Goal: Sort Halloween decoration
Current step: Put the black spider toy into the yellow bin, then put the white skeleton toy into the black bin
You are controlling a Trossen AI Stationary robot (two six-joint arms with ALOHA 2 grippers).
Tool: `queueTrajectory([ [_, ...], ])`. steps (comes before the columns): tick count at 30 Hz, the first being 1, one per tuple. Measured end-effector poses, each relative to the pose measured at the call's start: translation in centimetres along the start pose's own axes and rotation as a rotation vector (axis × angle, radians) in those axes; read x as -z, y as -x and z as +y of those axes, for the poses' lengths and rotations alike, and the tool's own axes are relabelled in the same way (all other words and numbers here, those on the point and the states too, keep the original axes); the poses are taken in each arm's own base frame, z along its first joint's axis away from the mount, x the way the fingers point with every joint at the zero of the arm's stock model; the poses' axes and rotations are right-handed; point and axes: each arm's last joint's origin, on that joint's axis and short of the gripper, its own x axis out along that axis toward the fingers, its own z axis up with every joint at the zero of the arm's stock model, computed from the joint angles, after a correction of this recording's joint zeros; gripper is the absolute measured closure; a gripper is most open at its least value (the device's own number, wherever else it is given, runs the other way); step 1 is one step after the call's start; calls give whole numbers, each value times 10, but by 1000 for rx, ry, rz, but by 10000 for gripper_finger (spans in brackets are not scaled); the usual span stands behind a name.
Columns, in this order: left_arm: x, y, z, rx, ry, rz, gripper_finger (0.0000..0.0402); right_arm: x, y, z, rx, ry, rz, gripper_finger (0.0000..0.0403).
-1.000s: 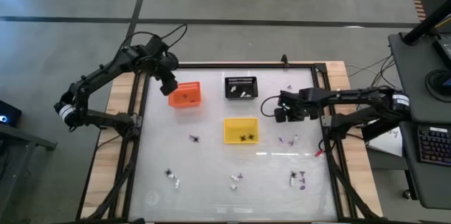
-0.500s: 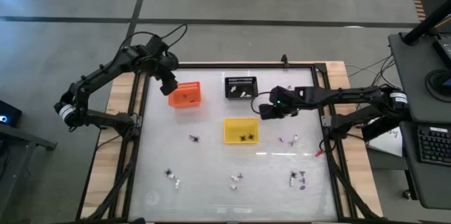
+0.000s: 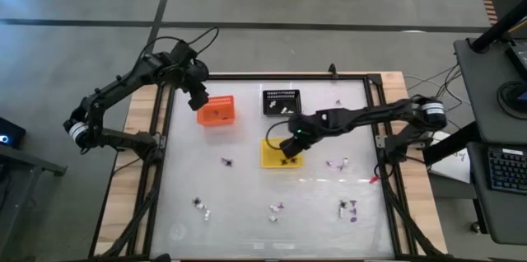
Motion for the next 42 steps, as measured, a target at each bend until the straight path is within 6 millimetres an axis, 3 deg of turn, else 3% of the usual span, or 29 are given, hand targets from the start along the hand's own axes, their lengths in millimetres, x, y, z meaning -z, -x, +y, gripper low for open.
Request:
queueTrajectory([
  [9,2,0,-1,7,5,21,277,-11,-16,15,154,87,132,394],
  [17,4,0,-1,13,-13,42,277,-17,-23,21,179,88,145,391],
  [27,5,0,0,-35,41,57,277,-10,-26,26,205,170,121,312],
  [30,6,0,-1,-22,86,67,277,-13,-23,22,220,199,133,292],
  [35,11,1,-10,145,136,105,277,-20,-11,14,323,213,127,273],
  [42,14,-2,-40,243,155,222,277,-31,6,7,360,193,94,270],
])
